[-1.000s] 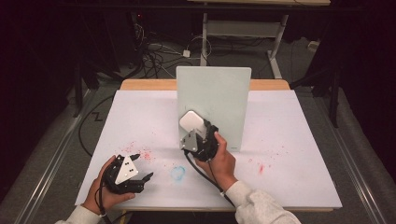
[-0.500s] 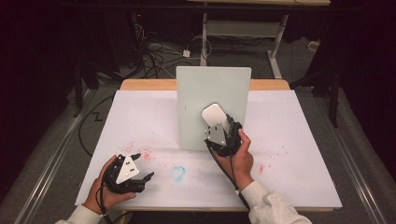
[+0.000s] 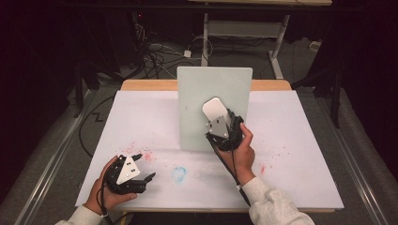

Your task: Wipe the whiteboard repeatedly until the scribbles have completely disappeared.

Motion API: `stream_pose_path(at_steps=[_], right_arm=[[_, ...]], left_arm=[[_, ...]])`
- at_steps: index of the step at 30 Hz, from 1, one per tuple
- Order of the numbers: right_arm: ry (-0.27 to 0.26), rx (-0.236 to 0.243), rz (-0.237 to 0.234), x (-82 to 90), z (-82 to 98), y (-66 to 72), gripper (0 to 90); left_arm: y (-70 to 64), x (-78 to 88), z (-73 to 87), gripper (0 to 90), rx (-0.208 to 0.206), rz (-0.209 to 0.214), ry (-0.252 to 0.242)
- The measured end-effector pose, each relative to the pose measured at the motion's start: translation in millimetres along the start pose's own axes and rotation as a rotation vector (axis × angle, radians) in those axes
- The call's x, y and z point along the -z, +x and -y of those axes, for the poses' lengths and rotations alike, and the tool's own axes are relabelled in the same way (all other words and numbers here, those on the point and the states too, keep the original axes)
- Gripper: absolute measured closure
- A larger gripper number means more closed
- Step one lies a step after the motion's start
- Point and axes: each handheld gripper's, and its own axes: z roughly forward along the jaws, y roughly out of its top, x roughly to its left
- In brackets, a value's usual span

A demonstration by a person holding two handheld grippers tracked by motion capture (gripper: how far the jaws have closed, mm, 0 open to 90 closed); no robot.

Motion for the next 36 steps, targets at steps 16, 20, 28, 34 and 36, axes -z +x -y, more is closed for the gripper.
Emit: stream_pose_path(at_steps=[16, 20, 28, 34, 36], right_arm=[[-0.045, 0.069, -0.022, -8.5, -34.7, 47.0, 31.0], [-0.033, 0.150, -0.045, -9.4, -35.3, 66.0, 31.0], [-0.014, 0.220, -0.075, -8.0, -22.9, 84.9, 31.0], [-0.004, 0.221, -0.103, -6.2, -15.9, 80.9, 31.0], [-0.012, 0.197, -0.088, -6.3, -16.8, 71.3, 31.1]], left_arm=[[0.0, 3.6, 0.9, 22.4, 0.012, 0.002, -0.012], [0.2, 4.6, 2.1, 22.4, 0.010, 0.003, -0.012], [-0.3, 5.4, 2.7, 22.5, 0.009, 0.001, -0.016], [-1.0, 4.5, 2.5, 22.4, 0.007, 0.000, -0.010], [-1.1, 4.5, 2.6, 22.4, 0.008, 0.000, -0.008]])
